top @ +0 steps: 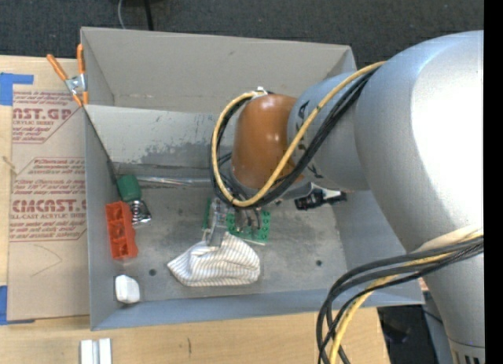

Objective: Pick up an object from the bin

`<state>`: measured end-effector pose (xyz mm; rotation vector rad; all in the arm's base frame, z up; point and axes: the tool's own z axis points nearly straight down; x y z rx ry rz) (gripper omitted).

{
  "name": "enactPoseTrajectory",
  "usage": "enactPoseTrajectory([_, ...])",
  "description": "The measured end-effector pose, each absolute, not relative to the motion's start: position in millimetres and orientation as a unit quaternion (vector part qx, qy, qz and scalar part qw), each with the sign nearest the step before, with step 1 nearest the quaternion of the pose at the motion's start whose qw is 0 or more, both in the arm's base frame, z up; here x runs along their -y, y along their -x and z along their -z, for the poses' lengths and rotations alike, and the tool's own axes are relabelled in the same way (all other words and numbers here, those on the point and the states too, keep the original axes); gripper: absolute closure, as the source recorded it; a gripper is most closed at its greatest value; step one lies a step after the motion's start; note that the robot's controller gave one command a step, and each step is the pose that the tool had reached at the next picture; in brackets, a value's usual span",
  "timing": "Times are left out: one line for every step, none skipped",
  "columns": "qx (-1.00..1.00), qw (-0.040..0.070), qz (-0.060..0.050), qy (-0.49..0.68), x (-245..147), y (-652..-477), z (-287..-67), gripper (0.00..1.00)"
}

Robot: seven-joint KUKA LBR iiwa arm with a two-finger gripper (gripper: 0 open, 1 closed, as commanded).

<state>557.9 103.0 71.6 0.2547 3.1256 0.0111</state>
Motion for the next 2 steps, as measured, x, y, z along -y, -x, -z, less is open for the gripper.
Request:
enactPoseTrajectory([-0.997, 0.003, -0.004, -0.081, -103.0, -557.9, -71.6, 1.00])
enactPoseTrajectory([-0.997, 0.004, -0.004, -0.078, -110.7, -586.4, -202.9, 1.00])
